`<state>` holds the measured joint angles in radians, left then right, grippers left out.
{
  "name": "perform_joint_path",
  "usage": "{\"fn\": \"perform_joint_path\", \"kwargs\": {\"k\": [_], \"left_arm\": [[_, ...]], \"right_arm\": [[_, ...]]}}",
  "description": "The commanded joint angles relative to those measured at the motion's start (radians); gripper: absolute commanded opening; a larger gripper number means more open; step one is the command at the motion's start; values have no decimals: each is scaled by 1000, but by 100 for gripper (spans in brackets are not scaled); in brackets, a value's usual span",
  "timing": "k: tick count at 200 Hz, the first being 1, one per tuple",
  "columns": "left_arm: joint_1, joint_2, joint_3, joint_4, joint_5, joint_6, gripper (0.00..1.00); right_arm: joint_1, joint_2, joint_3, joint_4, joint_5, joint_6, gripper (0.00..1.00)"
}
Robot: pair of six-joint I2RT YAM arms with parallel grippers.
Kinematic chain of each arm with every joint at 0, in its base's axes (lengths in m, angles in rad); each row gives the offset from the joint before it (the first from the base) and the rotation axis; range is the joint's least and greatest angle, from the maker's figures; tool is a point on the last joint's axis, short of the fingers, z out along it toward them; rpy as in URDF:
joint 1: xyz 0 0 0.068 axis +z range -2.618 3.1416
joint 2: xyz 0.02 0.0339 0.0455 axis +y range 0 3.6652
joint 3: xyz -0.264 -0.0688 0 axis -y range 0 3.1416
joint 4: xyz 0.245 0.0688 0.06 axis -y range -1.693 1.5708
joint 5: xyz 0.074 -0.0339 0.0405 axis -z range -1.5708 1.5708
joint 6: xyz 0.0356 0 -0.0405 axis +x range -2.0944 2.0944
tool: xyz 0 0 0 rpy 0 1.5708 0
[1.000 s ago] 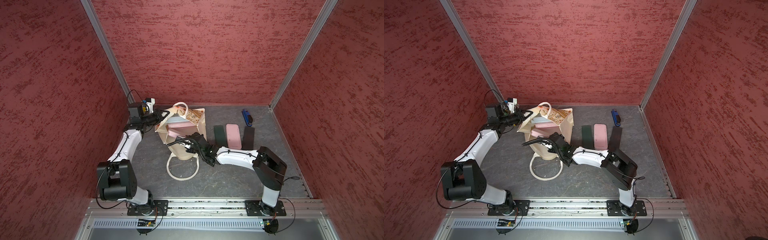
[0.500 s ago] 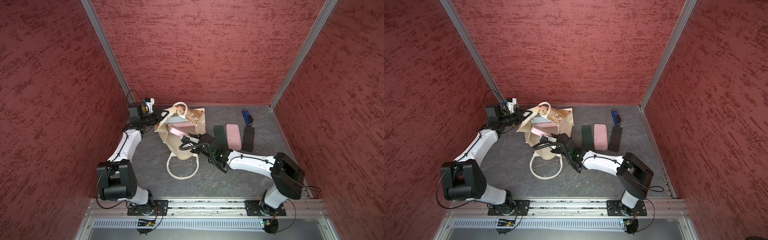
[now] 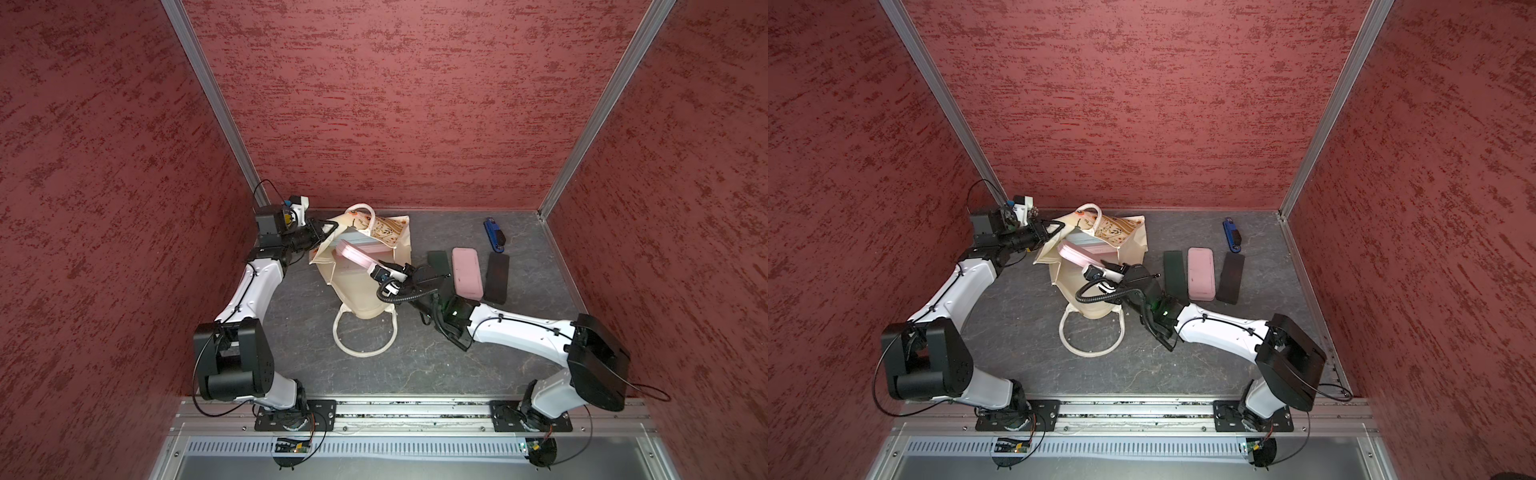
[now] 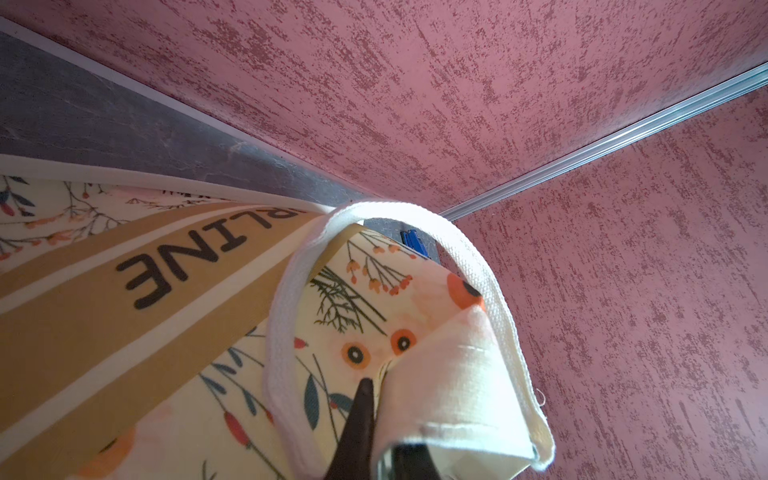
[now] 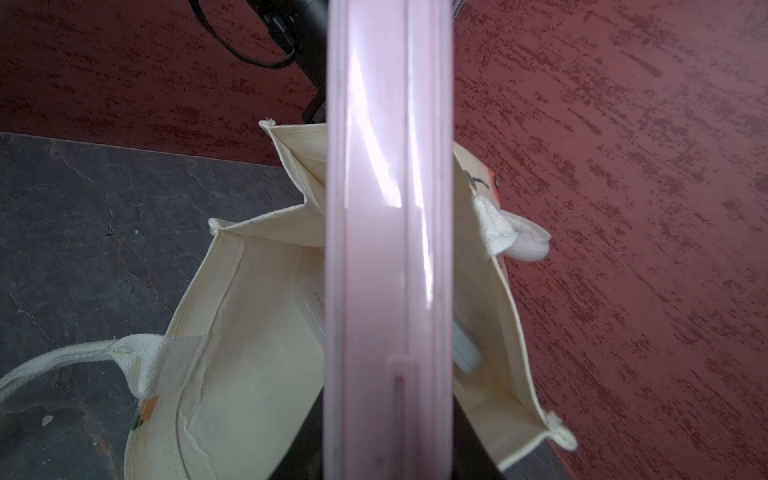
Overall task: Take out the pencil case from the canvas bag
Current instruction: Place the pencil case at the center of the board.
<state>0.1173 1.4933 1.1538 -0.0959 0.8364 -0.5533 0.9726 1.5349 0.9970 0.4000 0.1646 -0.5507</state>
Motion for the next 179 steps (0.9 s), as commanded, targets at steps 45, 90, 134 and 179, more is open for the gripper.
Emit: {"fn": "perform_joint_path", "kwargs": {"k": [45,90,134,179], "left_arm": [[18,8,1,-20,-12,-18,3],[18,5,1,-20,-13,-16,3],[18,4,2,-21,-11,-20,3],[19,-8,6,-29,-13,-13,3]], "right_arm": [[3,-73,15,91,-52,64,17],[2,-117,21,138,-79,120,15],[-2,-121,53,167,-82,171,13],[-21,-87,130,156,-127,212,1]]}}
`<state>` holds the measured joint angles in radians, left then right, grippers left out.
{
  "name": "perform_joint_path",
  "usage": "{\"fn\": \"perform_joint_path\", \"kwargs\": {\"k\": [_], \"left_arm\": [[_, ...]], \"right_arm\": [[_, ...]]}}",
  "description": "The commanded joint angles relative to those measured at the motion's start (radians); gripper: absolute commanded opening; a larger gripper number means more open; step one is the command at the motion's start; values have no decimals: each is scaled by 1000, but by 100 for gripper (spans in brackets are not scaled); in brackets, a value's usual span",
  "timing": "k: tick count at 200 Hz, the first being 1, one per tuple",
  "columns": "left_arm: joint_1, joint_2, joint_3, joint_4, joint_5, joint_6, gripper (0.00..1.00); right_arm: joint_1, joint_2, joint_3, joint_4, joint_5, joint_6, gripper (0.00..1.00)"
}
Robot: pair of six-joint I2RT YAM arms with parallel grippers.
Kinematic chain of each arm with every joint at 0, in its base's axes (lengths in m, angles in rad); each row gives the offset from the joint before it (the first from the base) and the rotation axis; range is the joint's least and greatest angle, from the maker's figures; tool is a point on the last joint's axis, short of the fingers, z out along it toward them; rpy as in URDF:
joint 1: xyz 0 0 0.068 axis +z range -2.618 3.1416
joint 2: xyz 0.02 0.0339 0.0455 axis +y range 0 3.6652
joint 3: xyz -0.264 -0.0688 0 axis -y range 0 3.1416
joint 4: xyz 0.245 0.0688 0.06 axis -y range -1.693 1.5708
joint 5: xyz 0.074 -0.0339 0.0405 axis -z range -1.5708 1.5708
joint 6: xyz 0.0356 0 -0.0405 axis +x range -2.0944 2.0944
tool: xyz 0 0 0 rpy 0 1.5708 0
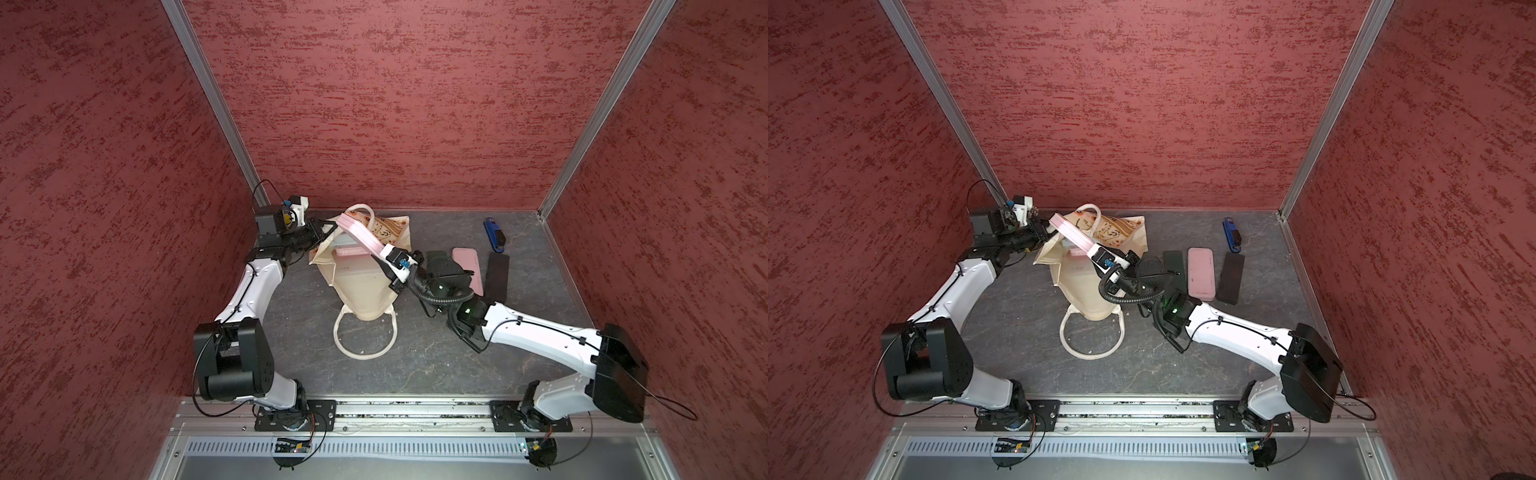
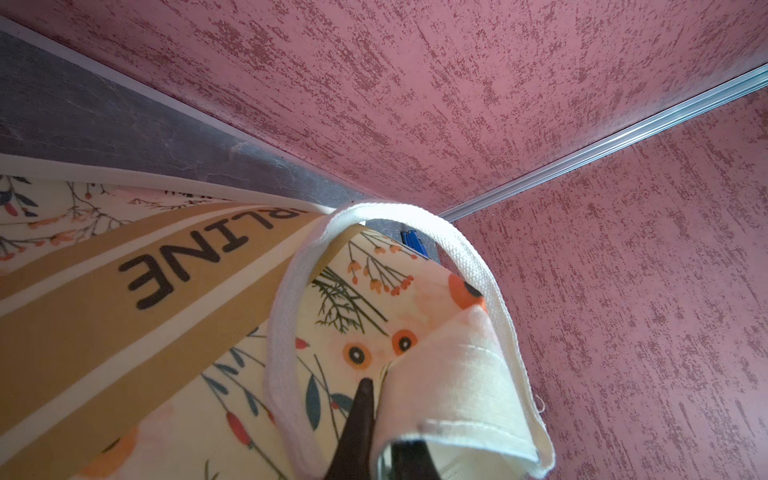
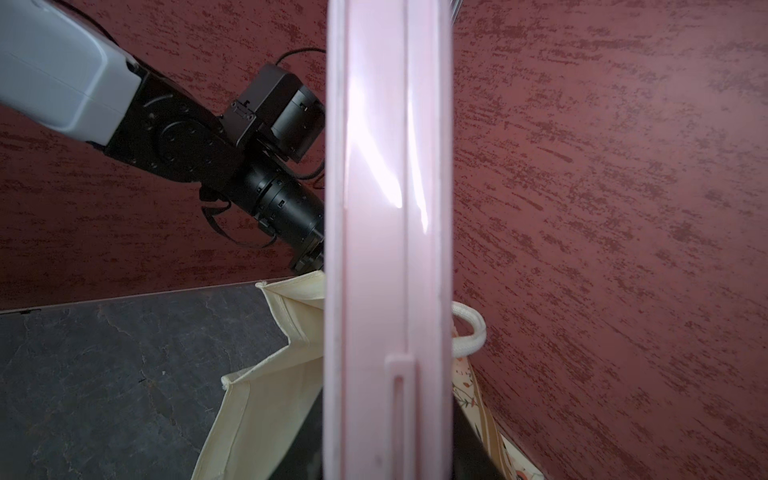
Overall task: Take out the pencil case from the canvas bag
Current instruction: Place the pencil case at the center of the board.
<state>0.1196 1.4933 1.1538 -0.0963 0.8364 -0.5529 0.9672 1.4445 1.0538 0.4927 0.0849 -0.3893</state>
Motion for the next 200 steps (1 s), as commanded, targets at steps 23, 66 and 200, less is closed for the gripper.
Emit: {"fn": "perform_joint_path", "kwargs": {"k": [23,66,200], "left_arm": [[20,-12,6,-31,-13,-13,3],[25,-15,5,-27,-10,-19,3],[23,42,-12,10,1,-55,3]], "right_arm": [[-29,29,95,71,-69,83,0],[-64,14,67,124,-81,162,0],[-373,43,207,-152,-107,687,0]]}}
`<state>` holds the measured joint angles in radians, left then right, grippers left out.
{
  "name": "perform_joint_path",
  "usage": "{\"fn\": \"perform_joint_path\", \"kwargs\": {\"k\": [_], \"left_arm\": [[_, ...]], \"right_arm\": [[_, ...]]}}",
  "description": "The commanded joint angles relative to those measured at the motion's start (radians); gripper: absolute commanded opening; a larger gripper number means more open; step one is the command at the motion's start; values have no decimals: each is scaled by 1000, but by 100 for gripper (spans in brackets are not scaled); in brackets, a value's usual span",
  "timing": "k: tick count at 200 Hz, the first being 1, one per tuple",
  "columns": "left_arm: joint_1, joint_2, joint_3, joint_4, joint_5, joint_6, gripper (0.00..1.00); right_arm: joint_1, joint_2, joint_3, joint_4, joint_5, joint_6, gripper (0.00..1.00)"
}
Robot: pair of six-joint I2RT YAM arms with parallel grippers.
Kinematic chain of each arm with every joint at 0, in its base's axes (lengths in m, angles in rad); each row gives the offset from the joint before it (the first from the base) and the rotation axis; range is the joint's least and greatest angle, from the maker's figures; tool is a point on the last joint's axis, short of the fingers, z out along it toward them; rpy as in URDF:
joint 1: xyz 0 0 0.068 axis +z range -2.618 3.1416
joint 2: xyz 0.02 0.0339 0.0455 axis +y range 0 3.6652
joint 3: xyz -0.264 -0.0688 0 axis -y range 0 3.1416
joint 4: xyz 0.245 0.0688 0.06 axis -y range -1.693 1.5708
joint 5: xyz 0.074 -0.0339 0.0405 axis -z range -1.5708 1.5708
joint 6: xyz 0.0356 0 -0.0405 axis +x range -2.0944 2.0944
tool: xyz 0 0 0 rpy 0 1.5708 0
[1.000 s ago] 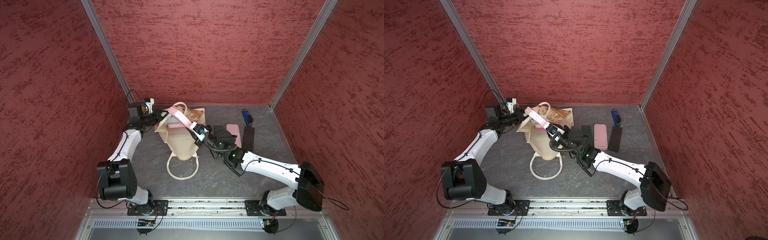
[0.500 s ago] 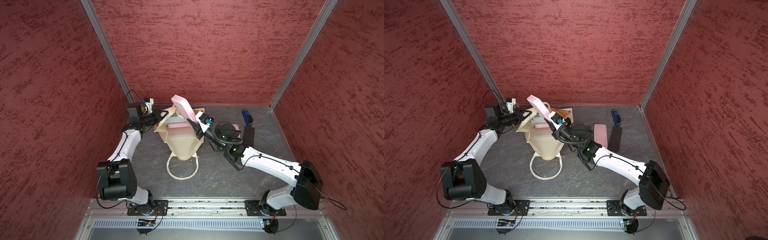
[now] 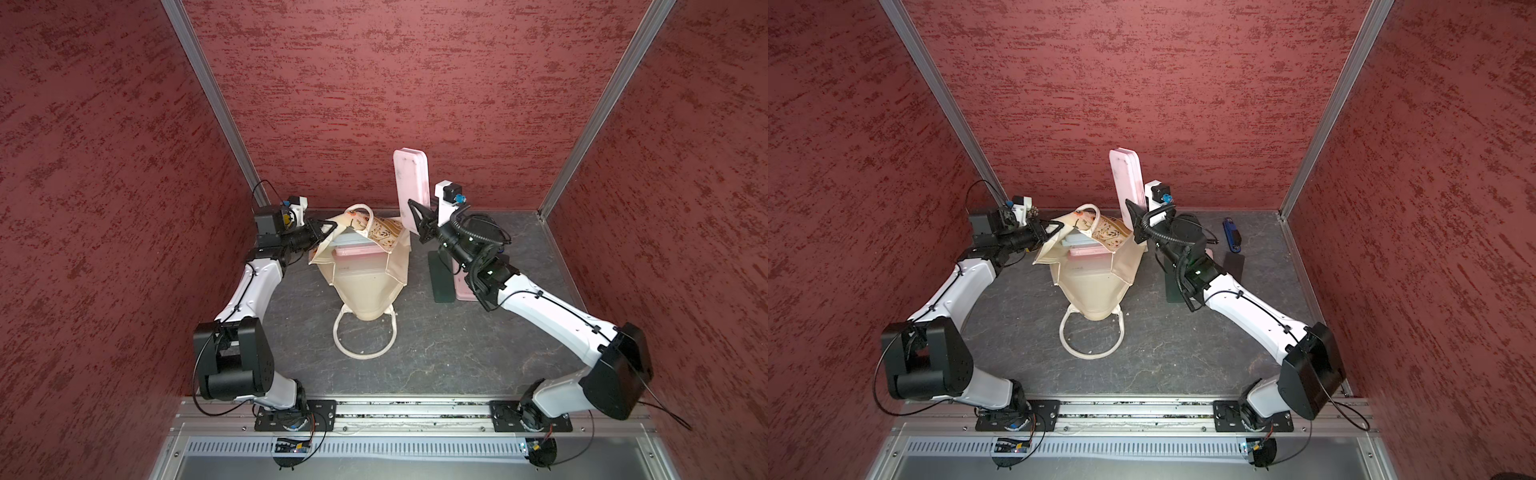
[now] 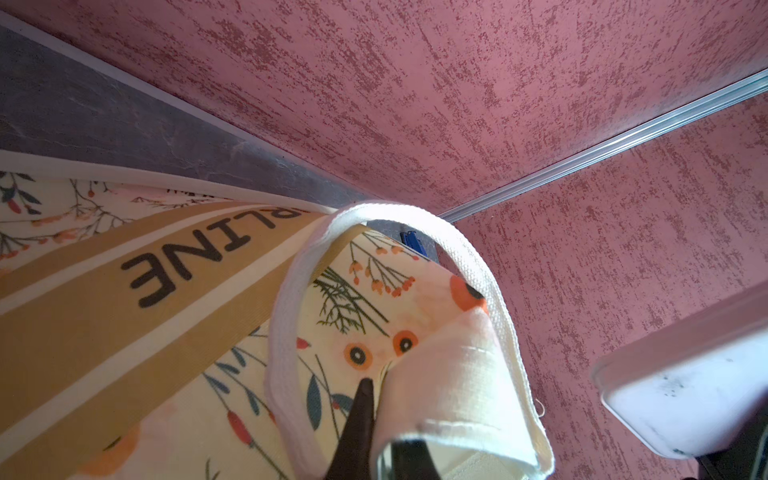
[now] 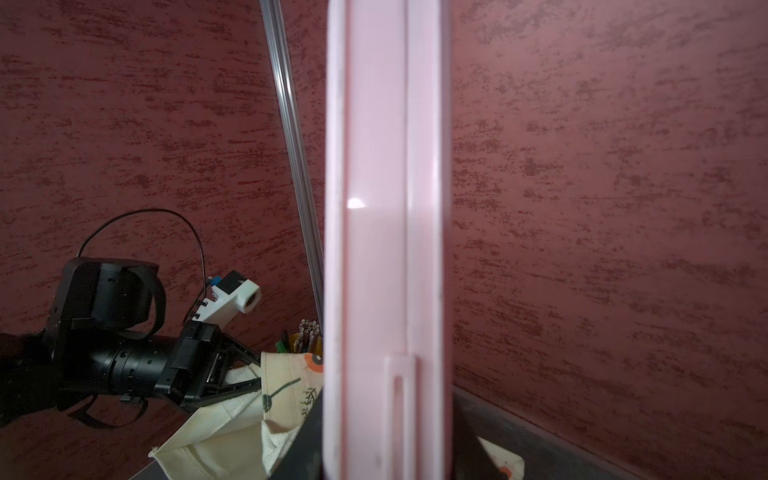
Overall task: Take out the pencil case from the canvas bag
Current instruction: Place the pencil case at the center of the board.
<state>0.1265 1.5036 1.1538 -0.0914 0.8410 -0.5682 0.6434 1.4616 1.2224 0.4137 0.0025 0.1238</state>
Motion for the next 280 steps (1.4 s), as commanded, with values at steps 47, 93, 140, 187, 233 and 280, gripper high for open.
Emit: {"fn": "perform_joint_path", "kwargs": {"k": [47,93,140,187,233,280], "left_arm": [[21,24,-14,24,16,-61,3],[30,7,-18,43,25,-80,3],[36,26,-22,58,32,-94,3],[36,39,-25,59,30,-90,3],[35,40,-23,58,30,-89,3],[36,50,-23,62,32,-96,3]], "right_arm": [[-153,66,33,-209,-83,326,0],[-184,17,-11,-317,-124,360,0],[-213,-101,-152,-362,-113,355,0],[-264,-73,-170,-336,-132,389,0],[-319,23,-177,-186,-155,509,0],[-338,179,-167,4,-189,724,0]]}}
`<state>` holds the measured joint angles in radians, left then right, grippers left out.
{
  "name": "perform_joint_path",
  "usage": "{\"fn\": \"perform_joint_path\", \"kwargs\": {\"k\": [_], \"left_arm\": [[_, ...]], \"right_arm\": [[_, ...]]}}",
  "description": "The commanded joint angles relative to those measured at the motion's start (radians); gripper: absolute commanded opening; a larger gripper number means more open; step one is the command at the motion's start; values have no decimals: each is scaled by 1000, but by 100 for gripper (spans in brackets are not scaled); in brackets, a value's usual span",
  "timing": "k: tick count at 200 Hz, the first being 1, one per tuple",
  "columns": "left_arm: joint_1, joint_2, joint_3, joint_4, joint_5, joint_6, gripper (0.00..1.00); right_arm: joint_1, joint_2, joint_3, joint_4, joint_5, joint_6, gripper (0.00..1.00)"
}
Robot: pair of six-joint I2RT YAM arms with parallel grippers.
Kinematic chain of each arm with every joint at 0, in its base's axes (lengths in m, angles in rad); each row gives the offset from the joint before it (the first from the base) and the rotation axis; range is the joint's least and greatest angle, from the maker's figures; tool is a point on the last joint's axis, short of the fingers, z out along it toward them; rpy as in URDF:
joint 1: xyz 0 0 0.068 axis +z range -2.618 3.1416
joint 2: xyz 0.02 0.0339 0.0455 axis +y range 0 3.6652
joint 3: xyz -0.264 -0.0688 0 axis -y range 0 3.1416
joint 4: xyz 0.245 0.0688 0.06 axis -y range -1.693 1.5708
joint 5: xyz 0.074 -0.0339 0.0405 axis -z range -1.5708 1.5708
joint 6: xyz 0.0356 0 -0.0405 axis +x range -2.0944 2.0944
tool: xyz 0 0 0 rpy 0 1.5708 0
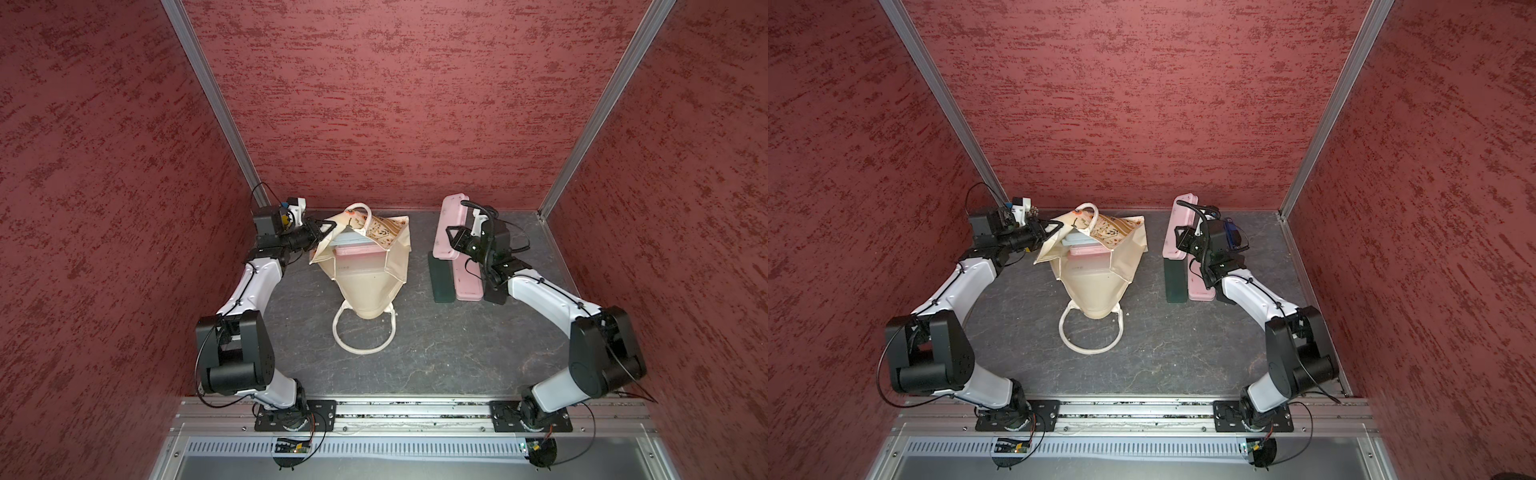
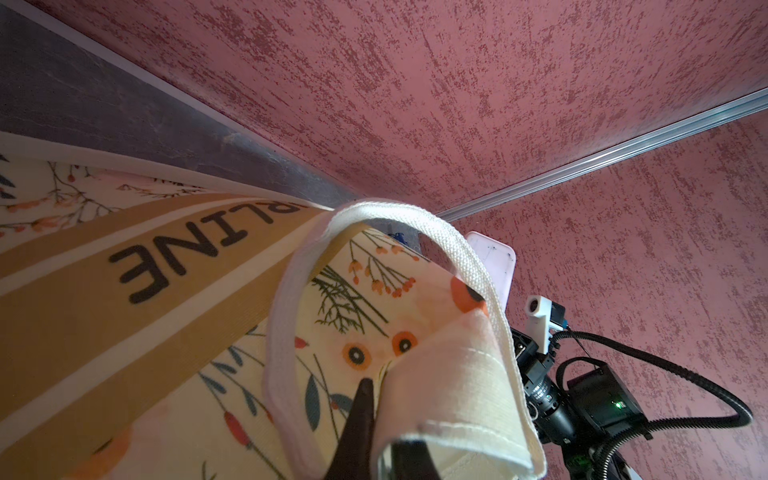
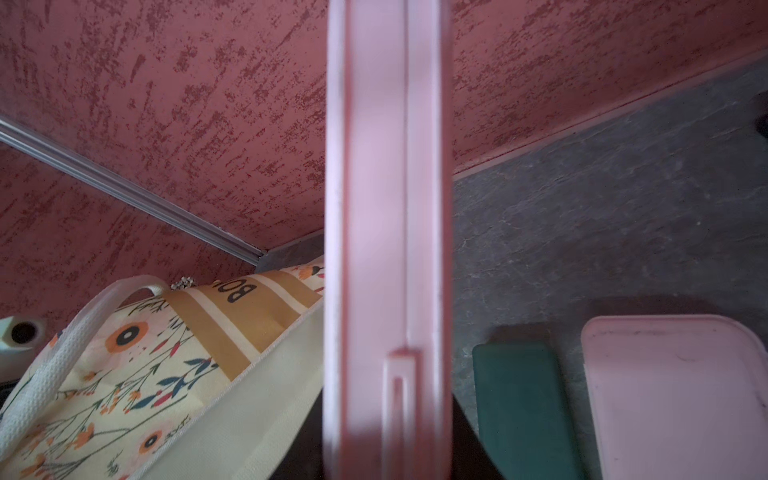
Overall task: Take out the pencil case from the canvas bag
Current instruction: Place the pencil case at the center of the board.
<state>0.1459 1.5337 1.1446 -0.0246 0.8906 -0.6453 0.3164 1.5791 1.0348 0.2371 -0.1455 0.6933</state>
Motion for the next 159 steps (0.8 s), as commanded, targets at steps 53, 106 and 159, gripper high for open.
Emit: {"fn": "perform_joint_path", "kwargs": {"k": [53,106,159], "left_arm": [[17,11,-14,-6,-14,-20,3],[17,13,-14,1,-9,-29,3],[18,-3,-16,-3,-15,-24,3]], "right_arm": [[-19,237,-6,404,10,534,0],[-26,326,29,466,189,700,0],[-46,425,163,326,259,796,0]]}}
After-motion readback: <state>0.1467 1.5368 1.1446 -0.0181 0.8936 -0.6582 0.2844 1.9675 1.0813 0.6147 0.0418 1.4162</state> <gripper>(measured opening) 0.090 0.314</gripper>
